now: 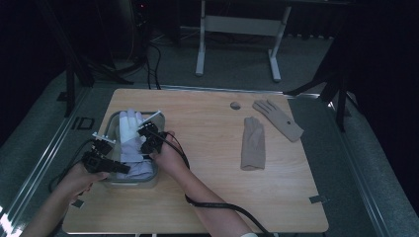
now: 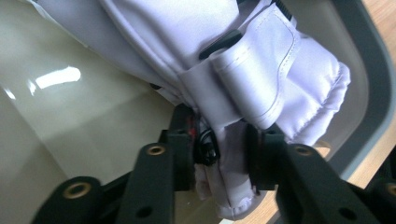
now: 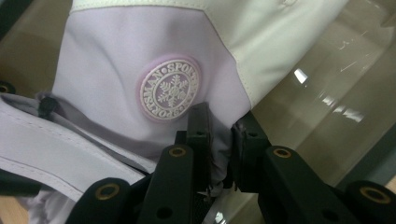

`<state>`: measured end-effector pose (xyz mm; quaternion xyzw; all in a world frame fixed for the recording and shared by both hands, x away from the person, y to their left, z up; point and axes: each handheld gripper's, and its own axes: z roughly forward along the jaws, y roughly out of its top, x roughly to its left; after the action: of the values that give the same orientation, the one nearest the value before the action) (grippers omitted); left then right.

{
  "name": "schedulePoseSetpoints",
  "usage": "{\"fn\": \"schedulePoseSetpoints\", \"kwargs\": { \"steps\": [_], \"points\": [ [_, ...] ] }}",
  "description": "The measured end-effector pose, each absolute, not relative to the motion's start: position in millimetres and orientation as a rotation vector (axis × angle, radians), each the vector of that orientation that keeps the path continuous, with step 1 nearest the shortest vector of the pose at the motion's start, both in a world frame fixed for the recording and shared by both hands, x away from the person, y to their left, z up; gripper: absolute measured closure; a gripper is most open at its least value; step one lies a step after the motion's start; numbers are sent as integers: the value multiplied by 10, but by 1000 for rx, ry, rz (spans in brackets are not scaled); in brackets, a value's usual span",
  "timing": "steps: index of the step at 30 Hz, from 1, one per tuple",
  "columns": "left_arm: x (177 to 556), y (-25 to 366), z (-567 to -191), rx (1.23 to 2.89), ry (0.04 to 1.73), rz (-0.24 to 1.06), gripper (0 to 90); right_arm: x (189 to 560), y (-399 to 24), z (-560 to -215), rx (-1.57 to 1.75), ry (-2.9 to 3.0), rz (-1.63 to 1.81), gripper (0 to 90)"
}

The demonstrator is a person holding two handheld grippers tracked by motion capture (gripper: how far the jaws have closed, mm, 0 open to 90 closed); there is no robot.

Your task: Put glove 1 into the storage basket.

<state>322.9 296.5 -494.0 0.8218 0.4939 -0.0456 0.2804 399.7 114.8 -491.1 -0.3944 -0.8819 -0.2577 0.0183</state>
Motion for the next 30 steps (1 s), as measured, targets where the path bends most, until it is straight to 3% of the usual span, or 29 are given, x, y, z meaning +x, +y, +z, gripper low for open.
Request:
{"fn": "schedulePoseSetpoints", "kwargs": {
  "steps": [4, 9, 14, 18, 22, 30],
  "points": [
    [3234, 2900, -4941, 2255, 1348, -70, 554, 4013, 1156, -4928, -1223, -2739, -784, 775],
    [3215, 2875, -4935, 2259, 1372, -11, 511, 4010, 1175, -4929, -1203, -2765, -763, 701],
    [3164, 2902, -4897, 2221, 1381, 50, 468, 4007, 1156, -4873, -1137, -2801, -837, 503],
    [3117, 2914, -4858, 2191, 1383, 103, 461, 3997, 1135, -4805, -1088, -2830, -911, 284],
    [3069, 2899, -4767, 2161, 1368, 179, 453, 3984, 1102, -4756, -974, -2862, -924, 151],
    [3017, 2799, -4608, 2115, 1320, 237, 454, 3957, 988, -4582, -945, -2856, -1027, 153]
  ]
}}
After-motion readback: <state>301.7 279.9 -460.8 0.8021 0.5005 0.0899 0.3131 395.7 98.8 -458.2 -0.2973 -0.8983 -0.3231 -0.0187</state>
